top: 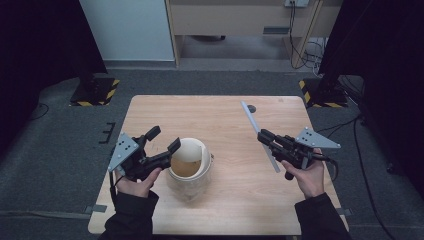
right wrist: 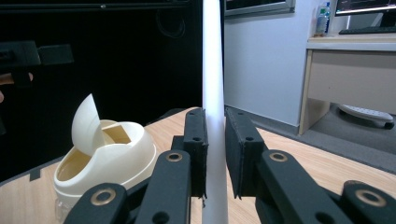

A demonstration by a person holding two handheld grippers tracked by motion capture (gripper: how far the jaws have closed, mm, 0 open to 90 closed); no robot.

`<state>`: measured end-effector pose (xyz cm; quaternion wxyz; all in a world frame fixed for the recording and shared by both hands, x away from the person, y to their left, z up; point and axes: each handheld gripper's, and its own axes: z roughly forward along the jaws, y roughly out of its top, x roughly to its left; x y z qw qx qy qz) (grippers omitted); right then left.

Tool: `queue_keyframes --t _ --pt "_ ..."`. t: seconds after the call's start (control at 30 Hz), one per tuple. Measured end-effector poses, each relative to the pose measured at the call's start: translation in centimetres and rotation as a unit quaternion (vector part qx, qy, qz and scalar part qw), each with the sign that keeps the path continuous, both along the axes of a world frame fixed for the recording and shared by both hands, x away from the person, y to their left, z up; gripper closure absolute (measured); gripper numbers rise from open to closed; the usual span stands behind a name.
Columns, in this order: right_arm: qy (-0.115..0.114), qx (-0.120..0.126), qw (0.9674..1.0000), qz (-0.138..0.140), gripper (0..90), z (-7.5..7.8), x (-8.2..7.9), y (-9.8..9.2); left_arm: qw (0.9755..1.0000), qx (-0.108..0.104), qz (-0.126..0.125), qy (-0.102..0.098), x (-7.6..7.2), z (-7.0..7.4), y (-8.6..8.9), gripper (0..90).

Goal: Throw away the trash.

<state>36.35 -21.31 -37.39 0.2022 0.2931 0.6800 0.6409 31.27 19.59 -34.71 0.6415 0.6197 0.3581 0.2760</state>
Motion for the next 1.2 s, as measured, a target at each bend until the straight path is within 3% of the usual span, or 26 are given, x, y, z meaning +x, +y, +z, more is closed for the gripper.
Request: queue_keyframes --t 0.4,0.7,0.83,1.2 --pt "-0.007 0.017 0.9996 0.019 79.2 -0.1 -0.6 0.2 0.9989 -0.006 -0.047 -0.005 1.3 1.2 -5.7 22.6" --pt "-0.013 0.021 0.9993 0.029 79.2 -0.2 -0.9 0.2 0.9973 -0.008 -0.073 0.01 2.5 1.2 -9.4 24.5" --pt "-0.014 0.018 0.9992 0.033 79.2 -0.3 -1.0 0.3 0.9967 -0.005 -0.08 0.015 2.8 1.1 -10.3 25.5" --pt "-0.013 0.014 0.9986 0.049 79.2 -0.7 -1.2 0.8 0.9949 -0.023 -0.092 0.035 4.5 0.7 -13.1 30.0"
